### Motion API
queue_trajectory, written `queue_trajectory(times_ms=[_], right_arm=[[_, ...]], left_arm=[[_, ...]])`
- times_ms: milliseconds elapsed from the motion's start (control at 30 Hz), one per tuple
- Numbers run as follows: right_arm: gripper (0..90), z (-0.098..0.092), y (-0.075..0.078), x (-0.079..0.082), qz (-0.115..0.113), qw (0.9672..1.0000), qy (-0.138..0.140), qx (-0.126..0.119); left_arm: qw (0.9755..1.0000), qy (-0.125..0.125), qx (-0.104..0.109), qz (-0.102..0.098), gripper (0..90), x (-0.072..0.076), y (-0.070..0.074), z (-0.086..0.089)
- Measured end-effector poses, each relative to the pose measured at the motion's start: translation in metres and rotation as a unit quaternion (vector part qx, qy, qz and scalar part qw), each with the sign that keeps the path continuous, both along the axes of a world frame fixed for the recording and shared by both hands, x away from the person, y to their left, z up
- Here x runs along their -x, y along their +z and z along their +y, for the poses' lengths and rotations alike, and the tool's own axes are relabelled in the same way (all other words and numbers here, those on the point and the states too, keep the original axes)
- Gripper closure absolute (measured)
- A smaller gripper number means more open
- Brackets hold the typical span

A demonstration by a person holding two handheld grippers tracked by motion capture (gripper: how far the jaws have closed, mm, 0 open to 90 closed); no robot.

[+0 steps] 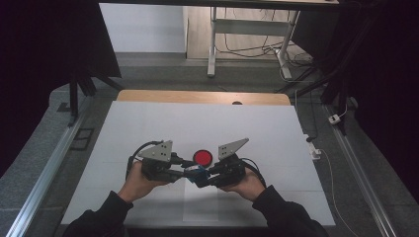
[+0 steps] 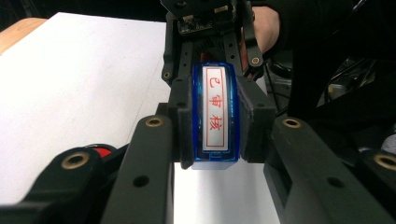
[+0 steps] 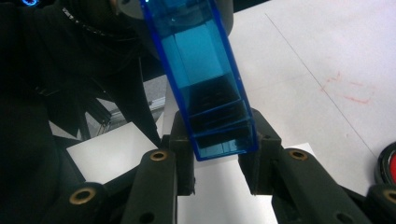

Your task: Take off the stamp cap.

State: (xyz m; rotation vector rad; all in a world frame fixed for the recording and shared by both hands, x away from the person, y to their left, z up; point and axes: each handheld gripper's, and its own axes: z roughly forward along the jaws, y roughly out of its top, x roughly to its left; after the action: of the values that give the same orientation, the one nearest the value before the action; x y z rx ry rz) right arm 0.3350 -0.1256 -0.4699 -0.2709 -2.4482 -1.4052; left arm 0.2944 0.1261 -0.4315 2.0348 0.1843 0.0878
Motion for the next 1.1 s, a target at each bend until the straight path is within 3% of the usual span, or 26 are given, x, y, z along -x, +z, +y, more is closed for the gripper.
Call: queue_trajectory(times_ms=[67, 133, 200, 233, 367, 500, 567, 833, 933, 1100], right_arm=[[69.1, 0.0, 0.0, 0.0, 0.006, 1.0, -0.004, 0.003], [69.1, 0.0, 0.001, 0.0, 0.008, 0.9999, -0.005, 0.005], [69.2, 0.0, 0.001, 0.001, -0.006, 1.0, 0.003, 0.005], [69.3, 0.0, 0.002, 0.002, -0.023, 0.9997, 0.01, 0.002], [69.3, -0.001, 0.004, 0.003, -0.041, 0.999, 0.017, 0.0], [69.3, 0.0, 0.002, 0.003, -0.039, 0.999, 0.008, 0.021], [69.3, 0.0, 0.0, 0.003, -0.043, 0.9986, 0.008, 0.031], [69.0, -0.001, 0.002, 0.004, -0.049, 0.9983, -0.009, 0.032], [68.9, -0.004, 0.003, 0.009, -0.077, 0.9956, -0.028, 0.045], [68.9, -0.007, 0.005, 0.013, -0.099, 0.9916, -0.049, 0.066]], left_arm=[[1.0, 0.0, -0.001, -0.006, 70.5, 0.001, 0.0, 0.0], [1.0, -0.001, 0.0, 0.001, 70.5, 0.0, 0.001, 0.0], [0.9999, -0.005, 0.006, 0.01, 70.5, -0.001, 0.0, 0.001], [0.9999, -0.007, 0.009, 0.013, 70.6, -0.001, 0.0, 0.001], [0.9998, -0.009, 0.01, 0.013, 70.5, -0.001, 0.001, 0.001], [1.0, -0.002, 0.002, 0.007, 70.5, -0.001, 0.001, 0.0], [0.9999, -0.002, 0.011, 0.013, 70.5, -0.002, 0.001, 0.003], [0.9998, 0.012, 0.008, 0.015, 70.5, -0.002, 0.001, 0.004], [0.9996, 0.02, 0.003, 0.019, 70.4, -0.002, 0.001, 0.004], [0.9991, 0.035, 0.002, 0.025, 70.3, -0.003, 0.0, 0.006]])
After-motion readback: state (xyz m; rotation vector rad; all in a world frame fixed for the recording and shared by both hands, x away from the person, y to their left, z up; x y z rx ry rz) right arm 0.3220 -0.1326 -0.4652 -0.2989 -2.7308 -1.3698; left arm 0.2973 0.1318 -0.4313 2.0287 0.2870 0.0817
